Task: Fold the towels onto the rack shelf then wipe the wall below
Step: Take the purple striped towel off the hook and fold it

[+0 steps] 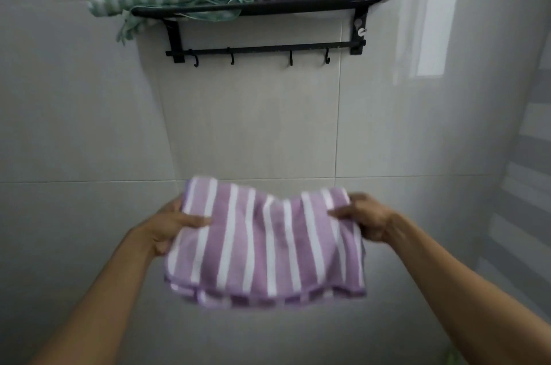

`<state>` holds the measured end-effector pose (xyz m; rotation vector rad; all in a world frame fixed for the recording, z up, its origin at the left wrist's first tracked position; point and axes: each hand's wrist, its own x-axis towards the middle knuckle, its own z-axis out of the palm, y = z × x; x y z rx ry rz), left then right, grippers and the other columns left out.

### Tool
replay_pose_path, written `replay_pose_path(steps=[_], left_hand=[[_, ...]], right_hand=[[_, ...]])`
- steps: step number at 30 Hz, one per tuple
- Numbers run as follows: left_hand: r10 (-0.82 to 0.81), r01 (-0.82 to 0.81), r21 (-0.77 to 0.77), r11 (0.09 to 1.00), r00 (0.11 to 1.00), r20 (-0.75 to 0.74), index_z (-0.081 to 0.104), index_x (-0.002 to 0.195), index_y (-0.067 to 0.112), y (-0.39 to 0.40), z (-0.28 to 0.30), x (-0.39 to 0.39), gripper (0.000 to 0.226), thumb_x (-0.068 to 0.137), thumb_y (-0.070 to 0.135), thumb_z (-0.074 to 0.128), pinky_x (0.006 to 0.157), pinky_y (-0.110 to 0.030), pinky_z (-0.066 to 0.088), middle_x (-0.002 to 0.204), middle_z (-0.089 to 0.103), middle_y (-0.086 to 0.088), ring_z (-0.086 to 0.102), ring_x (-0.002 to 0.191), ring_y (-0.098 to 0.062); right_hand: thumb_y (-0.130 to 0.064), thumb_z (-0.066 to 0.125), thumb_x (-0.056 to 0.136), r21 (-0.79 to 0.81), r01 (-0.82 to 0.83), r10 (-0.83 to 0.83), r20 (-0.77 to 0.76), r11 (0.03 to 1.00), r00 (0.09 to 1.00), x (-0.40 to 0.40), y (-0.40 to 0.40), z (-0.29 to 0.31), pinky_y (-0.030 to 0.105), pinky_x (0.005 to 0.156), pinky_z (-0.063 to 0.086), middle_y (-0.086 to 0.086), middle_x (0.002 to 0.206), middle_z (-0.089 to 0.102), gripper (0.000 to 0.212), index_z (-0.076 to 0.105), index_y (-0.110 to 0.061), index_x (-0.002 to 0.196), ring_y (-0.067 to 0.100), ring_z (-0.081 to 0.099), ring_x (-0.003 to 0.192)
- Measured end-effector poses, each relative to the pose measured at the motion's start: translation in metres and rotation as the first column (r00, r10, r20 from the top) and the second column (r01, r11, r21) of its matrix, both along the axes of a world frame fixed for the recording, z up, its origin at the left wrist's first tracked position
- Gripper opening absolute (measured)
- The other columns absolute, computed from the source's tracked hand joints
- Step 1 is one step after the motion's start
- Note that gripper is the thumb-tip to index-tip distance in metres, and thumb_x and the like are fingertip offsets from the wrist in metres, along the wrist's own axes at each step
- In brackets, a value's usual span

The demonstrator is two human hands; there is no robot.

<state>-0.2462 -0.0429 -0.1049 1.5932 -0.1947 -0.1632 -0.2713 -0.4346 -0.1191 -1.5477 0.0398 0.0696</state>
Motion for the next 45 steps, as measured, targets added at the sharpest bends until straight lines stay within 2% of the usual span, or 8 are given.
replay_pose_path(steps=[5, 9, 13, 25, 35, 38, 43, 45], left_hand=[[0.248, -0.198, -0.155, 0.968, 0.853, 0.46, 0.077, 0.092, 0.01, 0.019, 0.08, 0.002, 0.08, 0.023, 0.043, 0.101, 0.07, -0.027, 0.06, 0.088, 0.078, 0.003, 0.074, 0.079, -0.01], [0.331, -0.248, -0.227, 0.942, 0.799, 0.502, 0.07, 0.108, 0.008, 0.009, 0.097, 0.001, 0.026, 0.084, 0.003, 0.063, 0.078, -0.028, 0.061, 0.083, 0.077, 0.009, 0.073, 0.079, -0.008], [0.364, -0.323, -0.181, 0.929, 0.884, 0.294, 0.079, 0.069, 0.017, 0.003, 0.087, 0.006, 0.054, 0.102, 0.005, 0.038, 0.05, -0.019, 0.055, 0.061, 0.071, 0.005, 0.067, 0.059, -0.017], [0.334, -0.334, 0.005, 0.942, 0.94, -0.07, 0.056, 0.089, 0.002, -0.021, 0.033, -0.007, 0.03, 0.108, 0.016, 0.038, 0.048, -0.028, 0.048, 0.039, 0.057, -0.01, 0.06, 0.056, -0.022], [0.069, -0.155, -0.286, 0.946, 0.956, -0.286, 0.076, 0.107, 0.0, -0.011, -0.029, -0.011, 0.073, 0.082, 0.067, 0.058, 0.093, -0.046, 0.048, 0.111, 0.072, -0.025, 0.069, 0.1, -0.039], [0.022, -0.073, -0.146, 0.987, 0.946, -0.323, 0.066, 0.122, -0.002, -0.024, -0.052, -0.013, 0.068, 0.068, 0.036, 0.082, 0.083, -0.043, 0.054, 0.111, 0.072, -0.023, 0.074, 0.089, -0.035], [0.118, -0.149, -0.089, 0.985, 0.951, -0.287, 0.069, 0.114, 0.001, -0.035, -0.03, 0.007, 0.039, 0.091, 0.031, 0.066, 0.073, -0.04, 0.059, 0.104, 0.075, -0.02, 0.075, 0.083, -0.032], [0.144, -0.161, -0.047, 0.986, 0.954, -0.263, 0.069, 0.117, 0.0, -0.037, -0.027, 0.014, 0.044, 0.091, 0.035, 0.066, 0.078, -0.043, 0.06, 0.106, 0.075, -0.021, 0.074, 0.089, -0.034]], right_hand=[[0.002, 0.081, 0.067, 0.129, 0.107, -0.159, 0.519, 0.986, 0.84, -0.001, -0.014, 0.096, 0.034, 0.073, 0.061, 0.009, 0.095, 0.078, 0.04, 0.07, -0.005, 0.105, 0.023, 0.074, 0.082], [-0.001, 0.083, 0.067, 0.105, 0.109, -0.15, 0.581, 0.989, 0.8, -0.005, -0.012, 0.102, 0.042, 0.074, 0.06, 0.016, 0.101, 0.074, 0.034, 0.067, -0.008, 0.096, 0.029, 0.071, 0.087], [0.017, 0.06, 0.089, 0.068, 0.222, -0.227, 0.48, 0.973, 0.847, -0.007, -0.006, 0.093, 0.026, 0.042, 0.046, 0.01, 0.078, 0.062, 0.025, 0.058, -0.008, 0.09, 0.016, 0.055, 0.053], [0.011, 0.054, 0.096, -0.152, 0.289, -0.248, 0.24, 0.945, 0.938, -0.014, -0.007, 0.063, 0.02, 0.043, 0.049, 0.011, 0.075, 0.063, 0.017, 0.068, 0.006, 0.105, 0.006, 0.059, 0.044], [0.002, 0.063, 0.089, -0.14, 0.386, -0.403, -0.113, 0.912, 0.908, -0.005, -0.021, 0.016, 0.026, 0.044, 0.033, 0.004, 0.056, 0.042, 0.011, 0.057, 0.001, 0.08, 0.014, 0.036, 0.044], [-0.003, 0.068, 0.084, -0.214, 0.38, -0.422, -0.21, 0.9, 0.882, -0.008, -0.028, -0.005, 0.034, 0.055, 0.032, 0.004, 0.054, 0.043, 0.014, 0.057, -0.001, 0.075, 0.017, 0.037, 0.051], [-0.046, 0.048, 0.097, 0.182, 0.309, -0.251, -0.283, 0.934, 0.926, -0.012, -0.03, -0.008, 0.027, 0.056, 0.042, 0.005, 0.055, 0.059, 0.036, 0.059, -0.014, 0.086, 0.021, 0.055, 0.045], [-0.061, 0.046, 0.097, 0.245, 0.202, -0.133, -0.271, 0.948, 0.953, -0.018, -0.028, -0.018, 0.042, 0.071, 0.059, 0.019, 0.094, 0.075, 0.057, 0.065, -0.01, 0.113, 0.036, 0.073, 0.084]])
